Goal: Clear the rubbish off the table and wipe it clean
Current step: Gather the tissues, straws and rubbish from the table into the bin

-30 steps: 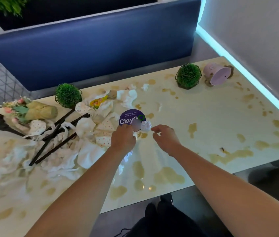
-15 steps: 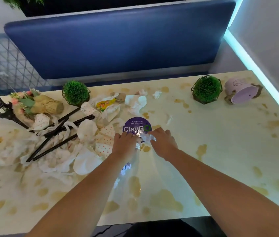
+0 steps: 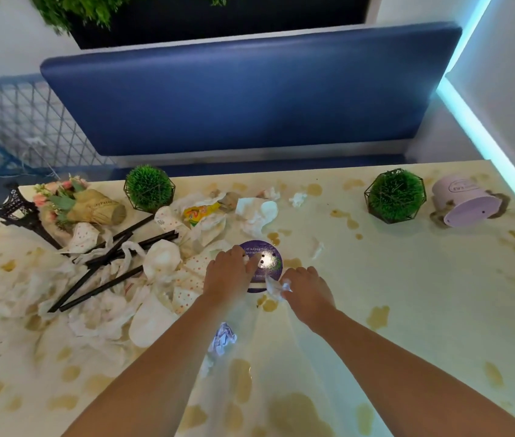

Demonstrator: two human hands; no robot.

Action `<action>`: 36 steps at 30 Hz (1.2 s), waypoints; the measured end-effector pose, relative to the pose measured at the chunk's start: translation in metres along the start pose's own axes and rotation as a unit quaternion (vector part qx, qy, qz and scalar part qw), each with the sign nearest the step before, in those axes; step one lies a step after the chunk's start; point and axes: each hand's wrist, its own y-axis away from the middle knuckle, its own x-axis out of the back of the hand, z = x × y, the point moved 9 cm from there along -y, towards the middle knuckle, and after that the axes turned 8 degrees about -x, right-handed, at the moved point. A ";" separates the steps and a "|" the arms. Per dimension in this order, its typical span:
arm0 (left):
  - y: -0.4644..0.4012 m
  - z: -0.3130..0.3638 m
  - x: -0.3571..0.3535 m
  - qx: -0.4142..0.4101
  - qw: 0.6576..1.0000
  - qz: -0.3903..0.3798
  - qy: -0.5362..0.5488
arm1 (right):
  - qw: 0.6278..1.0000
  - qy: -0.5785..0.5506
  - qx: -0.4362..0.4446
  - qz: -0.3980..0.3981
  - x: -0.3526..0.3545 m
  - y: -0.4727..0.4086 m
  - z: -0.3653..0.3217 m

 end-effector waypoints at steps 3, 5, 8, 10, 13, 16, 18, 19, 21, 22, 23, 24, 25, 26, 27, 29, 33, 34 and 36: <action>-0.009 0.004 -0.005 0.011 0.994 -0.012 0.106 | 0.988 -0.132 -0.070 -0.041 0.001 -0.005 0.012; -0.016 0.005 -0.008 0.008 0.988 -0.013 0.151 | 0.960 -0.247 -0.117 -0.054 0.002 -0.008 0.023; -0.025 0.009 -0.008 -0.022 0.989 -0.021 0.147 | 0.942 -0.311 -0.119 -0.045 0.014 -0.012 0.030; -0.032 0.008 -0.008 -0.025 0.991 -0.021 0.132 | 0.946 -0.306 -0.106 -0.014 0.026 -0.017 0.033; -0.047 0.002 -0.007 0.007 0.989 -0.008 0.145 | 0.914 -0.375 -0.155 0.002 0.036 -0.023 0.048; -0.063 0.000 -0.008 0.014 0.990 -0.014 0.142 | 0.901 -0.391 -0.187 0.015 0.045 -0.029 0.059; -0.072 0.001 -0.008 0.017 0.991 -0.022 0.132 | 0.912 -0.349 -0.212 0.032 0.052 -0.034 0.066; -0.075 0.001 -0.008 0.017 0.992 -0.024 0.125 | 0.917 -0.326 -0.229 0.036 0.054 -0.036 0.070; -0.081 0.003 -0.009 0.019 0.994 -0.035 0.101 | 0.922 -0.285 -0.261 0.038 0.055 -0.039 0.079; -0.084 0.004 -0.010 0.019 0.995 -0.044 0.085 | 0.921 -0.274 -0.273 0.041 0.055 -0.040 0.083; -0.086 0.004 -0.012 0.018 0.996 -0.054 0.070 | 0.922 -0.266 -0.279 0.047 0.055 -0.041 0.086; -0.088 0.003 -0.014 0.016 0.996 -0.063 0.056 | 0.923 -0.256 -0.282 0.053 0.055 -0.042 0.088; -0.090 0.003 -0.016 0.013 0.996 -0.073 0.043 | 0.925 -0.247 -0.285 0.055 0.055 -0.042 0.090; -0.091 0.003 -0.018 0.010 0.996 -0.080 0.033 | 0.924 -0.242 -0.291 0.056 0.056 -0.043 0.091; -0.093 0.003 -0.018 0.009 0.996 -0.082 0.028 | 0.920 -0.248 -0.298 0.058 0.057 -0.043 0.092; -0.096 0.004 -0.017 0.004 0.997 -0.076 0.031 | 0.908 -0.264 -0.318 0.064 0.059 -0.044 0.096; -0.098 0.004 -0.015 0.015 0.997 -0.061 0.040 | 0.902 -0.250 -0.348 0.043 0.053 -0.044 0.100; -0.098 0.002 -0.014 0.021 0.997 -0.061 0.038 | 0.905 -0.239 -0.349 0.038 0.053 -0.044 0.099; -0.100 0.000 -0.013 0.027 0.997 -0.070 0.027 | 0.911 -0.216 -0.350 0.034 0.051 -0.048 0.098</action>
